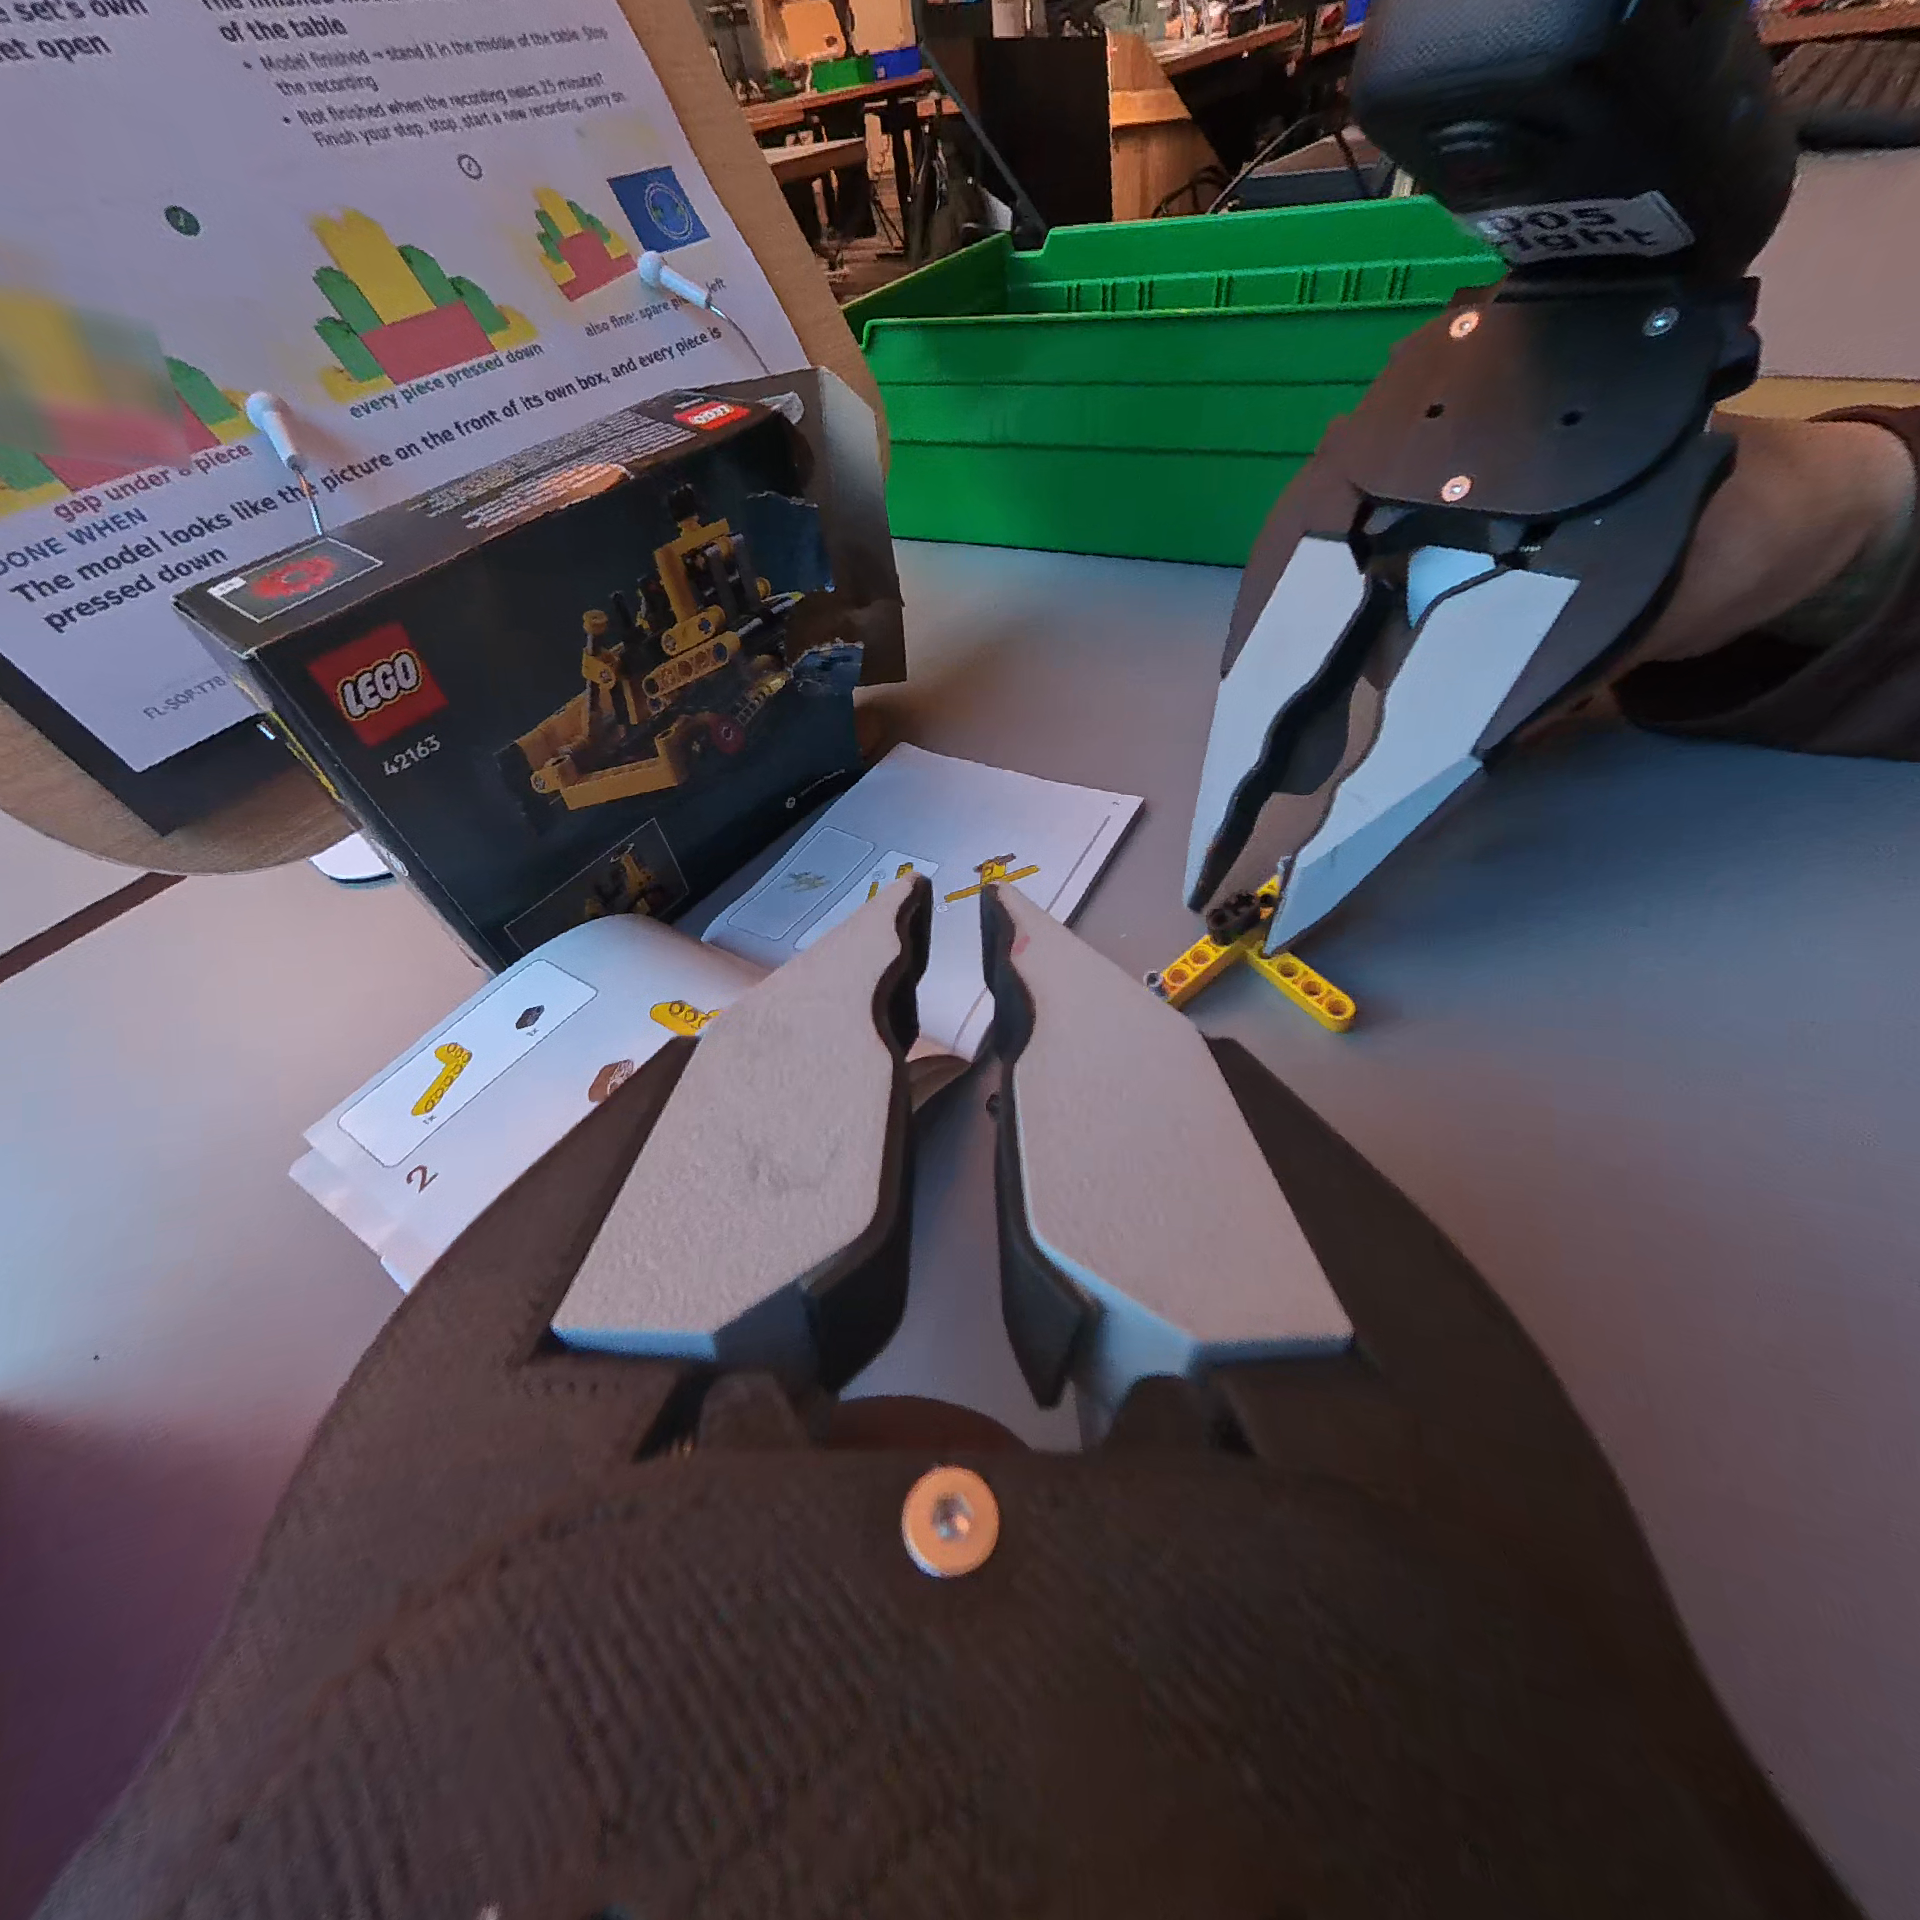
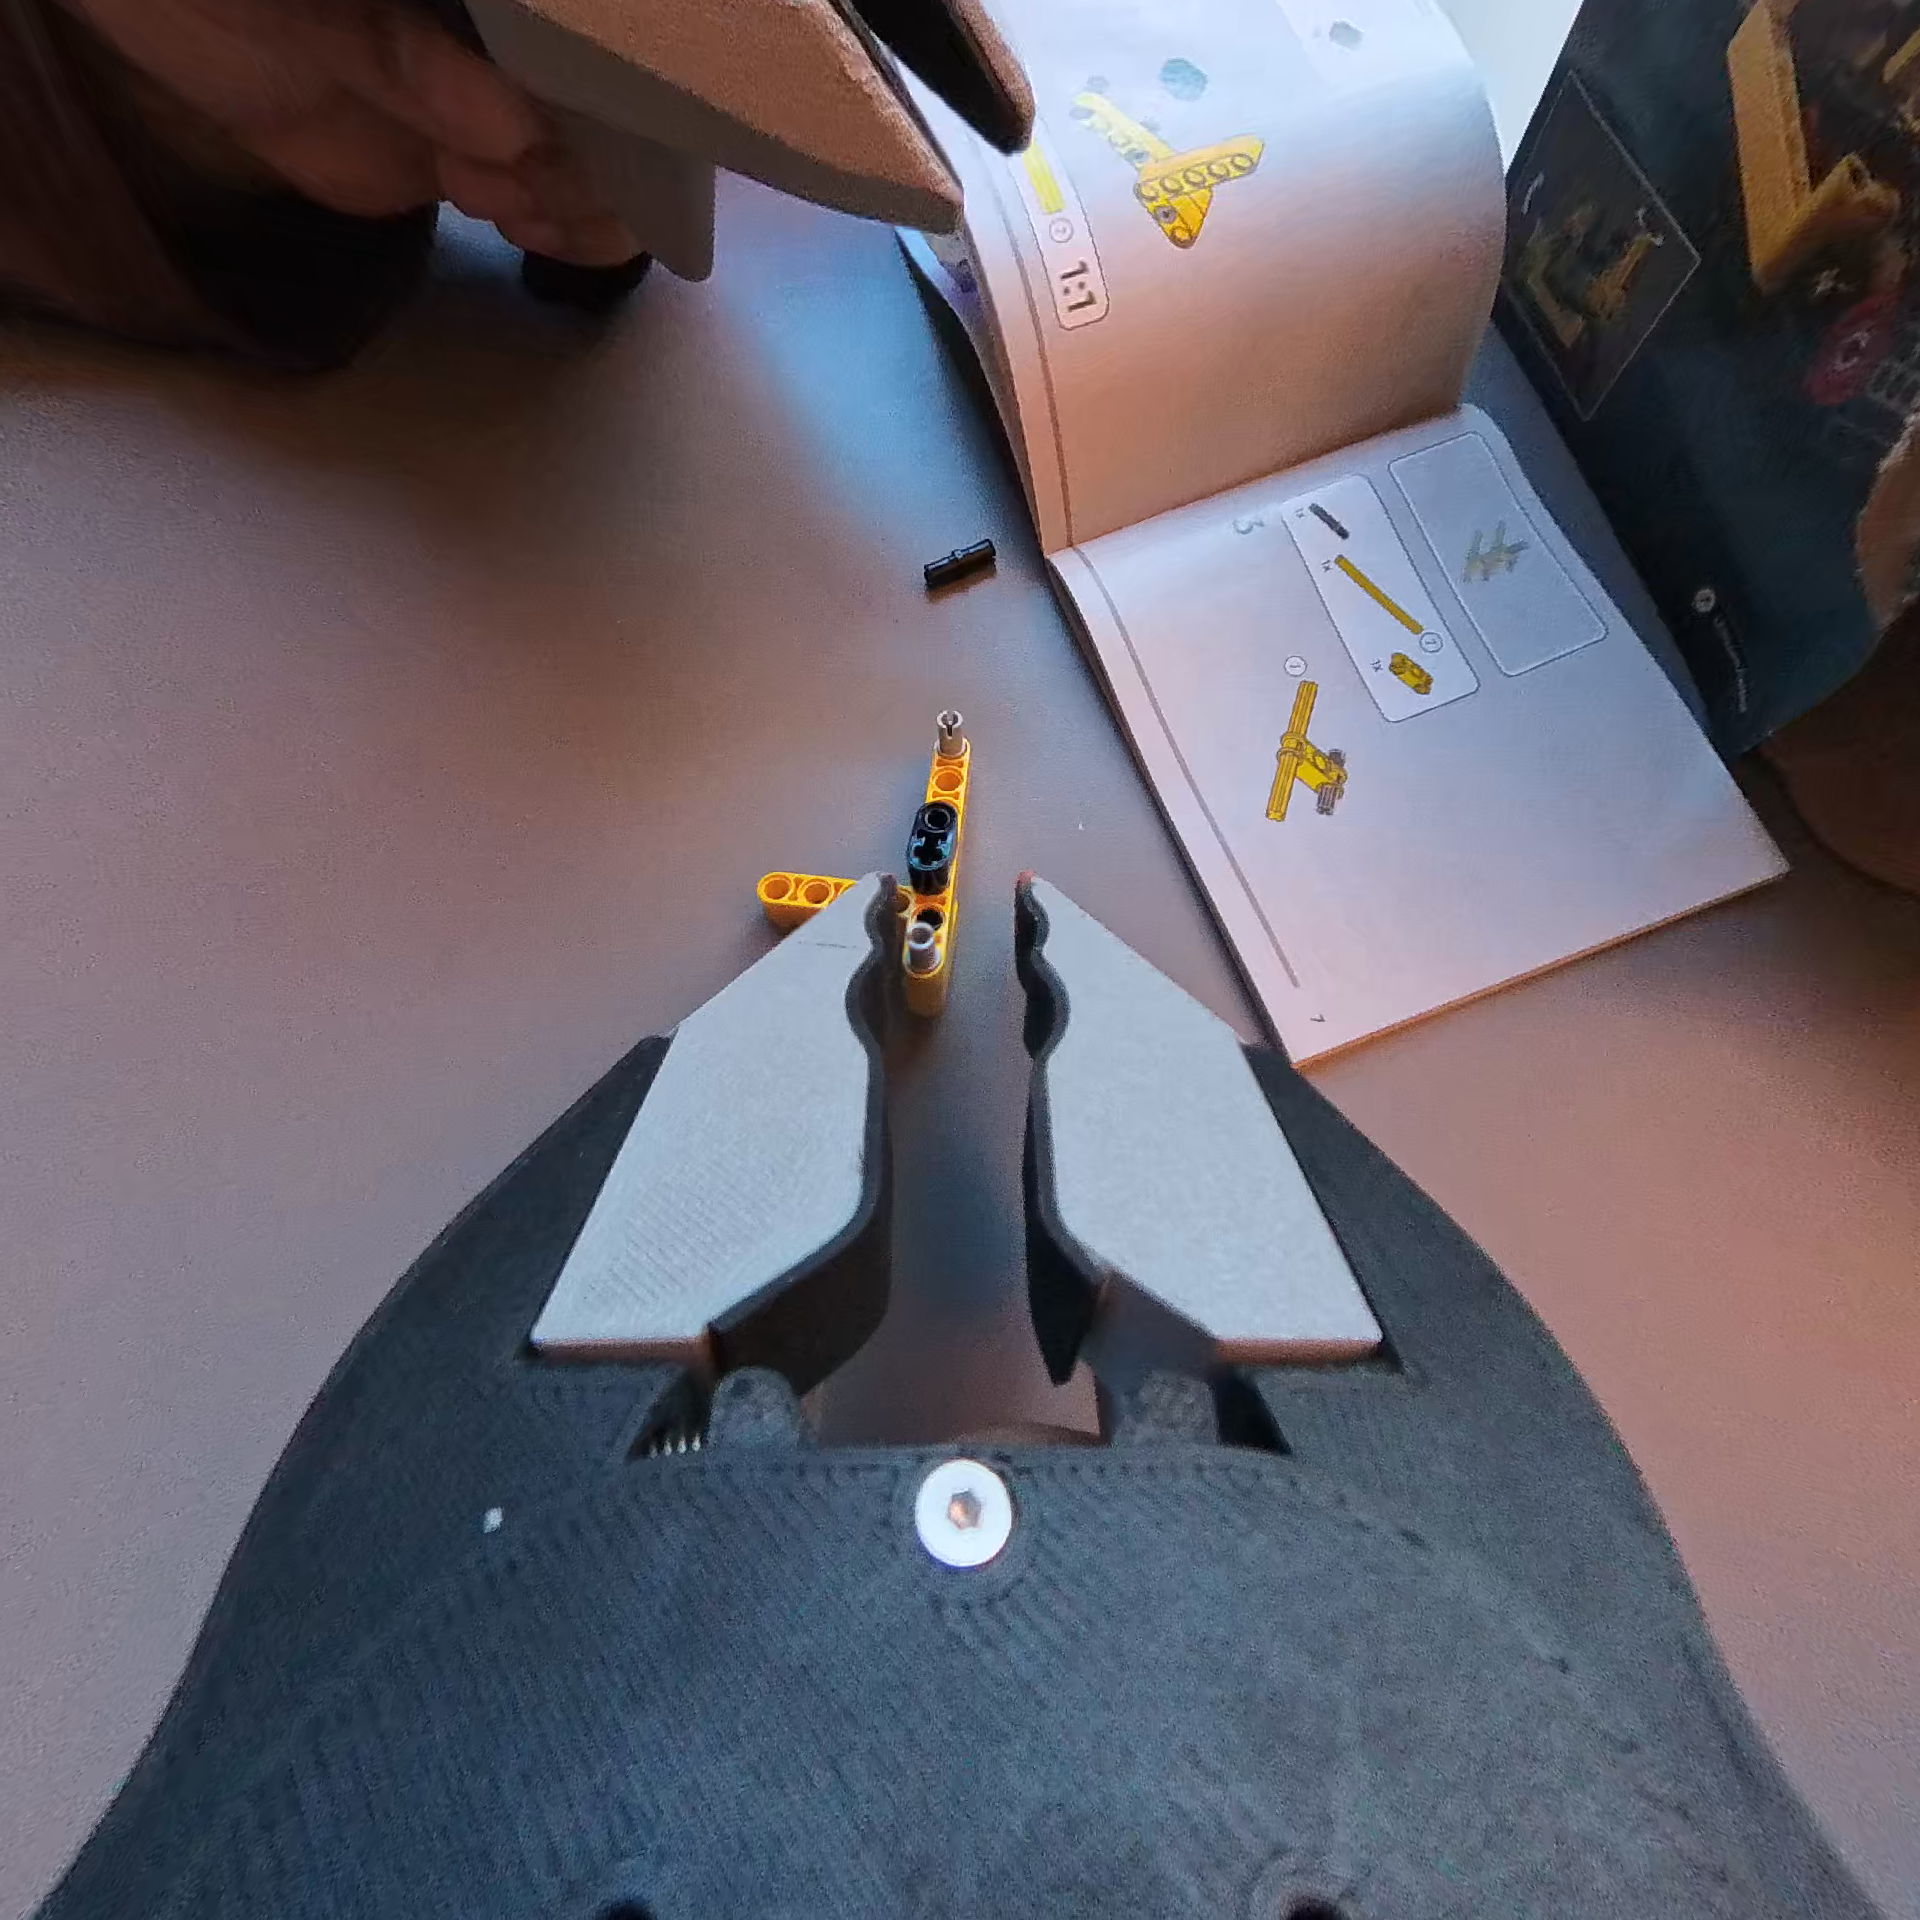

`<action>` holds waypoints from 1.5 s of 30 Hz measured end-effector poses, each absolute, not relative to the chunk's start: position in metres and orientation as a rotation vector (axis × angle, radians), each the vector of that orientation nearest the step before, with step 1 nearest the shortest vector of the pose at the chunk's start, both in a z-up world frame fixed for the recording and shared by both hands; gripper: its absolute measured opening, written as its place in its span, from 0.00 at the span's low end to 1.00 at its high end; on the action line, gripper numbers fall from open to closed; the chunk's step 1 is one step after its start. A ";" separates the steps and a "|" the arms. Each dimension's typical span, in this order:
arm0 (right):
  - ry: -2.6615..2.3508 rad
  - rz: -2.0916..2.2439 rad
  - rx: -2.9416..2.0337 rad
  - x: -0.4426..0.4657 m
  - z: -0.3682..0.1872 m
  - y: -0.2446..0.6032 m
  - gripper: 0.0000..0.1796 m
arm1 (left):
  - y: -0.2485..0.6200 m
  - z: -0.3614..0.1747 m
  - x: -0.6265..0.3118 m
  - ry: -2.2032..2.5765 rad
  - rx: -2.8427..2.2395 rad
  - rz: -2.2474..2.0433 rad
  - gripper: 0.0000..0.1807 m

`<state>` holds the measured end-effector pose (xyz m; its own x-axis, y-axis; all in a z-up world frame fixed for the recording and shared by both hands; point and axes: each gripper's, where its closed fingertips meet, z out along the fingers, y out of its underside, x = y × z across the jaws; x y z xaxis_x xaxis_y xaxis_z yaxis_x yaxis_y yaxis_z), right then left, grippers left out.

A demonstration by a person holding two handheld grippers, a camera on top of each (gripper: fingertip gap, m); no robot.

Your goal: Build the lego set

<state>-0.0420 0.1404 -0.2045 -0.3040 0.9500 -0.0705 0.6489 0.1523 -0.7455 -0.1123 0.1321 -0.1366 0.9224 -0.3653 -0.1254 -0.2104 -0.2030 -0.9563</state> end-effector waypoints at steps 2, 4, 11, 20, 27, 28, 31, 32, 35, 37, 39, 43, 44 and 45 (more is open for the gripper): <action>-2.008 0.979 -1.491 -0.042 -0.199 0.140 0.11 | 0.132 -0.136 -0.111 0.442 -1.781 -0.135 0.04; -1.977 1.026 -1.447 -0.044 -0.188 0.140 0.13 | 0.132 -0.133 -0.112 0.446 -1.766 -0.117 0.03; -1.425 1.052 -1.386 -0.045 -0.120 0.209 0.17 | 0.124 -0.123 -0.092 0.522 -1.678 -0.195 0.00; -1.467 0.806 -1.407 -0.051 -0.155 0.234 0.22 | 0.118 -0.124 -0.081 0.562 -1.666 -0.305 0.00; -1.488 0.713 -1.390 -0.056 -0.161 0.242 0.23 | 0.123 -0.123 -0.084 0.497 -1.685 -0.323 0.20; -1.471 0.699 -1.405 -0.054 -0.161 0.247 0.22 | 0.122 -0.120 -0.080 0.498 -1.665 -0.343 0.22; -1.424 0.661 -1.455 -0.050 -0.163 0.261 0.23 | 0.121 -0.104 -0.069 0.523 -1.628 -0.377 0.24; -1.410 0.673 -1.471 -0.050 -0.162 0.263 0.24 | 0.123 -0.100 -0.069 0.533 -1.633 -0.344 0.24; -1.396 0.718 -1.489 -0.049 -0.161 0.264 0.24 | 0.128 -0.115 -0.067 0.617 -1.729 -0.311 0.27; -1.398 0.749 -1.476 -0.049 -0.159 0.262 0.23 | 0.132 -0.128 -0.071 0.641 -1.761 -0.279 0.26; -1.404 0.783 -1.464 -0.048 -0.158 0.260 0.23 | 0.133 -0.135 -0.078 0.631 -1.763 -0.242 0.22; -1.409 0.797 -1.490 -0.049 -0.160 0.261 0.21 | 0.126 -0.127 -0.088 0.614 -1.751 -0.122 0.17; -1.408 0.791 -1.504 -0.050 -0.161 0.263 0.21 | 0.121 -0.125 -0.083 0.636 -1.732 -0.138 0.14; -1.408 0.785 -1.514 -0.050 -0.163 0.264 0.21 | 0.114 -0.125 -0.074 0.686 -1.718 -0.172 0.07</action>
